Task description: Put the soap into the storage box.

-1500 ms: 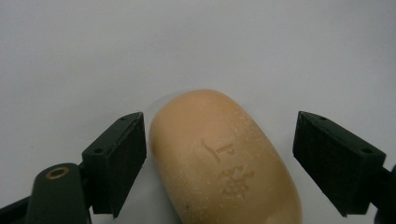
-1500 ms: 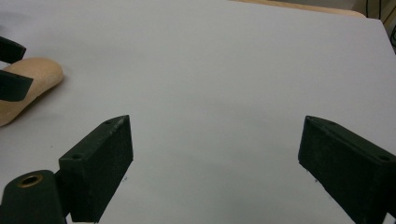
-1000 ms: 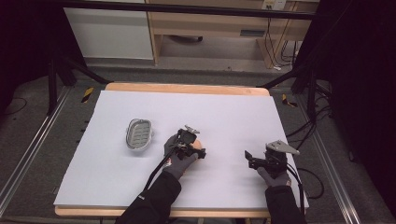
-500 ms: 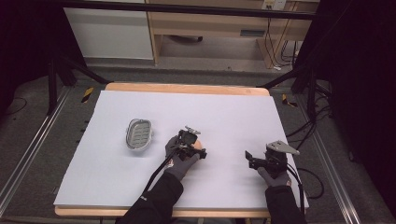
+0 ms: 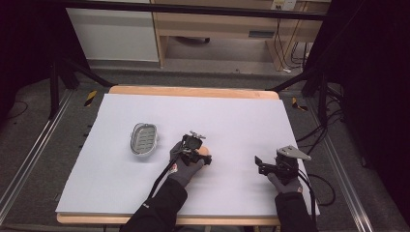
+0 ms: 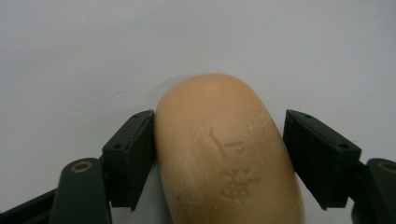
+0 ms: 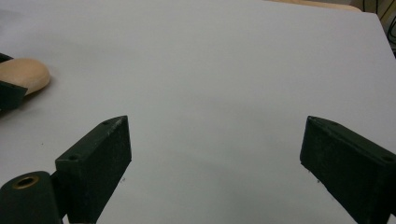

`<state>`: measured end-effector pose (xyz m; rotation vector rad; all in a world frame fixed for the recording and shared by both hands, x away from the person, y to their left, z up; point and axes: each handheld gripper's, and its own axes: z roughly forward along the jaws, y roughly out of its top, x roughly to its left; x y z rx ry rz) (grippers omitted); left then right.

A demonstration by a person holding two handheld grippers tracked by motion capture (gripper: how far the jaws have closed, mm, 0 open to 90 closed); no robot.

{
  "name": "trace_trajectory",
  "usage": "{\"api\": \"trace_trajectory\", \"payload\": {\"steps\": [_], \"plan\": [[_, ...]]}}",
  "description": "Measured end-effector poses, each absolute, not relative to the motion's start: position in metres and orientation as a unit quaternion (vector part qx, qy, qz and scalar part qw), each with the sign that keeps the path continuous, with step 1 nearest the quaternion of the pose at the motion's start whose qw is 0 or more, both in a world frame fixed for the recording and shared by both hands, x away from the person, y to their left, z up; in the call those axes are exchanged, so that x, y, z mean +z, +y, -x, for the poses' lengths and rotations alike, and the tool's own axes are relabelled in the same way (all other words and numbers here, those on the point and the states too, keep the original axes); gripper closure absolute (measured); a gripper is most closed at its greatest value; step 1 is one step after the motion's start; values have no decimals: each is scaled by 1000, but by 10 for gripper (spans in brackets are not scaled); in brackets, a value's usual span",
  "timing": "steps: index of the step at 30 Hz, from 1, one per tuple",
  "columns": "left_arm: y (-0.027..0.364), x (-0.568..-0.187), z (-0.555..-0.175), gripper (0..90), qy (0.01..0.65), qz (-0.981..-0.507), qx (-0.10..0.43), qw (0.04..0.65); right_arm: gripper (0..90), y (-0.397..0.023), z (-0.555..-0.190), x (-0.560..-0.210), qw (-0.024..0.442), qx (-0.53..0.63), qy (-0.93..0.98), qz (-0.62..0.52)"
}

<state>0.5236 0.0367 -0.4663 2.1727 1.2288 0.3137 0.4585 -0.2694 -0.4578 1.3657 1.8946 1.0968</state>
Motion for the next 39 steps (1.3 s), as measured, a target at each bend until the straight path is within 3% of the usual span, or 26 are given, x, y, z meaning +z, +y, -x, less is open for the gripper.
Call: {"api": "trace_trajectory", "payload": {"steps": [7,21,30,39], "plan": [[40,-465,-522,315,453,-830,119,302,90,-270,-459,-458,278,406,707,-508],[39,-466,-526,251,437,-846,114,284,90,-270,-459,-458,276,404,708,-509],[33,-465,-525,314,431,-855,133,257,91,-269,-459,-458,274,404,709,-508],[35,-463,-528,321,426,-860,121,254,91,-270,-460,-458,273,405,710,-508]]}}
